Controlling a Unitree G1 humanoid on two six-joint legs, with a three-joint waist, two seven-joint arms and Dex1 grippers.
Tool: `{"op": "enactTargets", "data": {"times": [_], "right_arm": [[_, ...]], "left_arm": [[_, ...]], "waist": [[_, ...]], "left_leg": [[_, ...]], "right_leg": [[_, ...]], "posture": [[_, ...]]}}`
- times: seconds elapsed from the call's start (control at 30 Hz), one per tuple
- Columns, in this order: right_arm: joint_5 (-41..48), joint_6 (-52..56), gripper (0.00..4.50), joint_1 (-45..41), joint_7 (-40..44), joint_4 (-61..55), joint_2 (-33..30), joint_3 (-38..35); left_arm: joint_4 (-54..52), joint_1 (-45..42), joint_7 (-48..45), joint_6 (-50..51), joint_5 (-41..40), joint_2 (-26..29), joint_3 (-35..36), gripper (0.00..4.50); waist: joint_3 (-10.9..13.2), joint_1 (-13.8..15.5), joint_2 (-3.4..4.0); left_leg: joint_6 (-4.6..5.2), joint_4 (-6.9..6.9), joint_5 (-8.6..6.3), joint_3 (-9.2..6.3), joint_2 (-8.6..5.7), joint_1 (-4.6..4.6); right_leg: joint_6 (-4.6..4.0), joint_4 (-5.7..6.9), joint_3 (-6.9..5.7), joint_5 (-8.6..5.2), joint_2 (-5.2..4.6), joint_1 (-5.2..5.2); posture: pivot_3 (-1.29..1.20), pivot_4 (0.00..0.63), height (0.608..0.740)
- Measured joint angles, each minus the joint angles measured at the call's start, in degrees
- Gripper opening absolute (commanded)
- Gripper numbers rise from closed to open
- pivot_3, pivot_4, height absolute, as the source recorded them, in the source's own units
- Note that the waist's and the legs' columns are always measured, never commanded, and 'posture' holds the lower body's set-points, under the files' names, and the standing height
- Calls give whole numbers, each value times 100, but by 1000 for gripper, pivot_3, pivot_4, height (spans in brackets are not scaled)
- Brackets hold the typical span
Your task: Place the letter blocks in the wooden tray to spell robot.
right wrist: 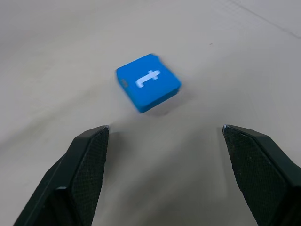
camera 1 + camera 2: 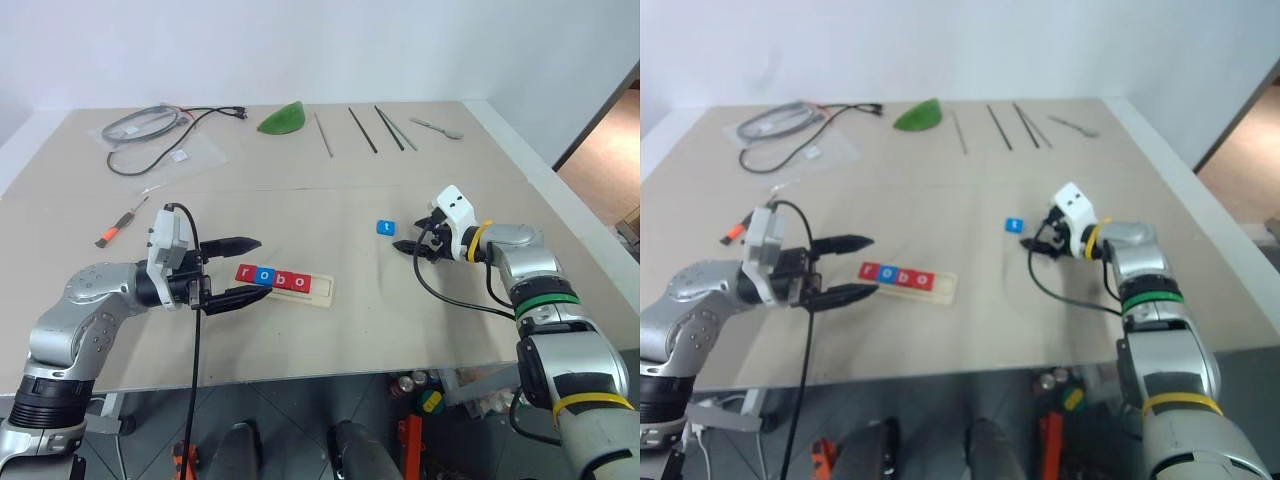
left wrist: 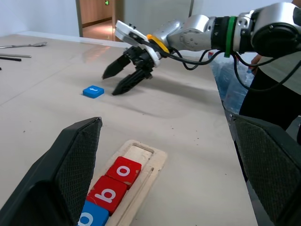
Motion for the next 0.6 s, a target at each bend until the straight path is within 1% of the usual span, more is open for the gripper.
{"op": "enactTargets", "data": {"times": [0.17,0.53,0.6], "right_arm": [[-39,-146,3971,-295,-126,523,146,-39],[-91,-248,3971,-394,-192,761,312,-88],[-88,-235,3971,-472,-171,851,437,-126]], "left_arm": [[-4,44,-21,77,-4,75,100,4500],[-75,188,87,113,-4,80,190,4500],[-80,207,99,113,-5,79,198,4500]], "waist": [[0,-4,0],[0,-15,0],[0,-49,0]], "left_leg": [[0,0,0,0,0,0],[1,1,1,-1,1,3],[1,1,1,-1,1,6]], "right_leg": [[0,0,3,0,2,1],[0,1,6,4,6,2],[0,1,9,7,8,2]], "posture": [[0,150,740],[0,150,740],[0,150,740]]}}
